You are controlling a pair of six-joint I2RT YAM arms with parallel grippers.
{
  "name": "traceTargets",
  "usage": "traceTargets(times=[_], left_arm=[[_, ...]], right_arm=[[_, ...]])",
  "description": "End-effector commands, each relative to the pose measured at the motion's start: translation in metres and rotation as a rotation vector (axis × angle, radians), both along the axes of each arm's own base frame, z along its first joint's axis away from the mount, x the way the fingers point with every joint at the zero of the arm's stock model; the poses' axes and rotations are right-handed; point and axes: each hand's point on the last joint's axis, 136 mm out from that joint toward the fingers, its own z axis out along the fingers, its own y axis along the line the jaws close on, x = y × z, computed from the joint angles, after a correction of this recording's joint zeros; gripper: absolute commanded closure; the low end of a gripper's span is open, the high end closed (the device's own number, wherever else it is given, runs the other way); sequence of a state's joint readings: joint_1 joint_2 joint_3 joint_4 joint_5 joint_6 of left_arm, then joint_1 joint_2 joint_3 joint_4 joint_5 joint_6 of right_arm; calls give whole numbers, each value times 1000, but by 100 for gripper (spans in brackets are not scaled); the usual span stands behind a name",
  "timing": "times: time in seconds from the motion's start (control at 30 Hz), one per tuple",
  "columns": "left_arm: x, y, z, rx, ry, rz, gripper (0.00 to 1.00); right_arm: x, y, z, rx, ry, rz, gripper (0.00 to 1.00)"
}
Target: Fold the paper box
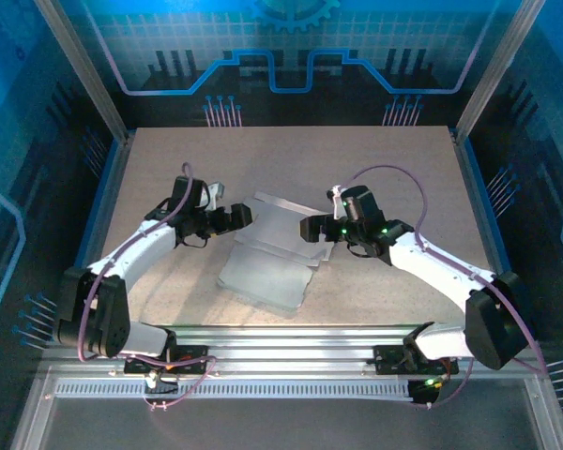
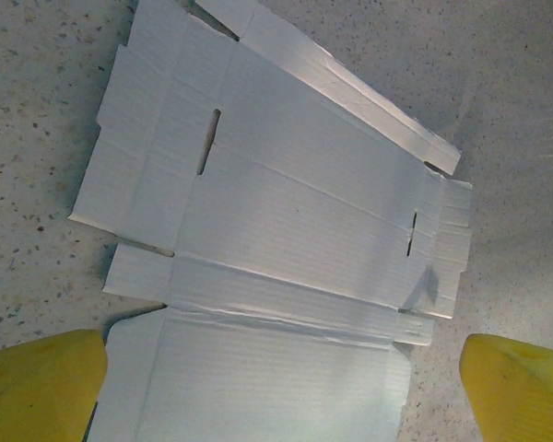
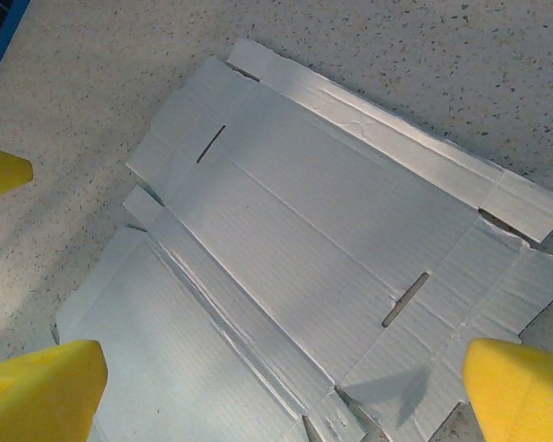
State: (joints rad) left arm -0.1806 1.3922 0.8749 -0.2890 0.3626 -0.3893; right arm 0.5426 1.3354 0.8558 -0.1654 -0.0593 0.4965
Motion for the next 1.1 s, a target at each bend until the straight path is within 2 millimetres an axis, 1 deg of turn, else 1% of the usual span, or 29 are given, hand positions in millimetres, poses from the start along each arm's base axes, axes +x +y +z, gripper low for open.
traceTargets(times=[0.0,0.13,0.3,0.43,0.5,0.57,0.67,0.77,0.87,1.07], left_arm=[[-1,3,19,21,-67,-4,1],[1,1,16,2,-62,-1,1],[3,-4,-2,3,-10,2,1],[5,-6,3,8,-12,13,1],[6,-7,5,16,-13,6,1],[8,-7,3,34,-15,2,1],[10,-6,-4,46,-4,10,1],[15,-9,-12,40,4,-2,1],[22,-11,-18,49,11,-20,1],[33,-13,-24,64,31,-21,1]], right_arm=[[-2,4,-4,14,6,4,0],[-15,3,-4,24,13,37,0],[-34,-2,-7,44,26,69,0],[-42,-9,-11,65,43,56,1],[-43,-7,-11,84,56,59,1],[-43,-1,-11,108,66,85,1],[-44,7,-13,116,87,113,1],[-42,6,-15,110,75,95,0],[-38,8,-21,136,74,66,0],[-31,23,-33,127,123,61,0]])
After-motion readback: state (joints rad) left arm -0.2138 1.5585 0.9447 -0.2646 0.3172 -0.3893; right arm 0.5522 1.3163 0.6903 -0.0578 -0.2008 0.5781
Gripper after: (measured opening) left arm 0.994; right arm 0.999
